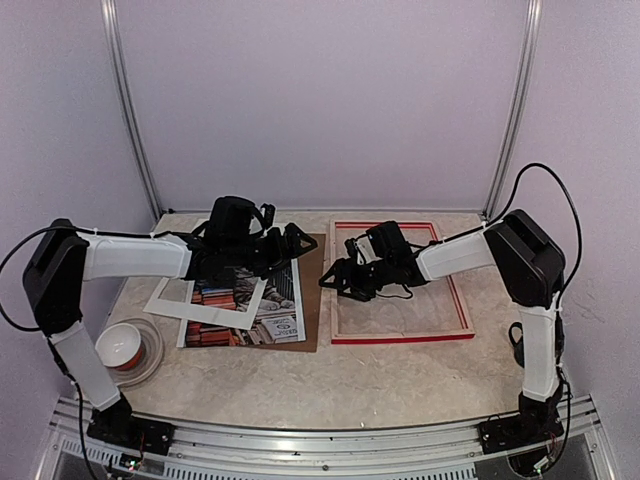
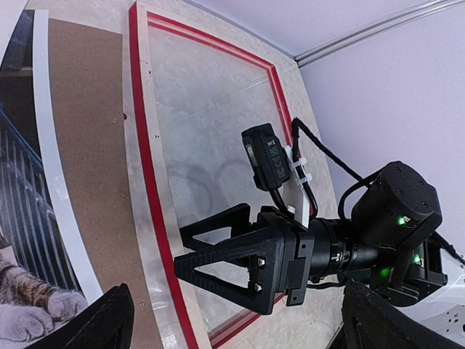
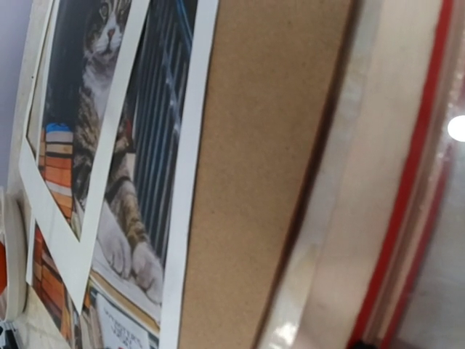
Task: Put the photo into the frame
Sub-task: Adjust the frame body at the center of the board, then move the mat board to the photo.
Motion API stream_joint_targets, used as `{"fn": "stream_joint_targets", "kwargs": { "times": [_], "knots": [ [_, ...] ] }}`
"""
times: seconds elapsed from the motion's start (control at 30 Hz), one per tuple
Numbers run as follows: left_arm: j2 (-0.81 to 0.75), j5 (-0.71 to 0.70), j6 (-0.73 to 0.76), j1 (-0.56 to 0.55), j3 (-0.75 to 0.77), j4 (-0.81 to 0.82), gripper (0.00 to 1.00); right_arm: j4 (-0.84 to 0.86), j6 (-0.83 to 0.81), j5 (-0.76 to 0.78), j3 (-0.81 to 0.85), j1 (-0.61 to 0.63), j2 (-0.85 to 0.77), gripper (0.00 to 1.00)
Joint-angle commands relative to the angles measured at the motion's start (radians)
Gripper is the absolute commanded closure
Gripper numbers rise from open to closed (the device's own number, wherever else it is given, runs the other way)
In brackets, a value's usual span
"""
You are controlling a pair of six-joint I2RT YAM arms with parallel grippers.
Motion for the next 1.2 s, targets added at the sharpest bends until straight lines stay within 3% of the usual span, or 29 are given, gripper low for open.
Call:
{"fn": "stream_joint_targets", "kwargs": {
  "times": [0.0,0.23,0.53,0.7,1.17],
  "knots": [
    [-0.002,-0.008,0.012,0.020,-0.018,0.012,0.01,-0.054,-0.021,0.024,0.000,0.017,0.005,0.28],
    [-0.028,-0.052,0.041,0.083,-0.018,-0.056,0.01,-0.150,-0.086,0.106,0.004,0.017,-0.109,0.27],
    [0.031,-0.312,0.174,0.136,0.110,-0.368,0.01,-0.217,-0.166,0.173,-0.029,0.017,-0.333,0.26],
    [0.095,-0.388,0.199,0.150,0.170,-0.494,0.01,-0.221,-0.172,0.190,-0.071,0.017,-0.406,0.26],
    [0.026,-0.245,0.178,0.462,0.167,-0.475,0.01,-0.194,-0.187,0.165,-0.123,0.032,-0.411,0.26]
  ]
}}
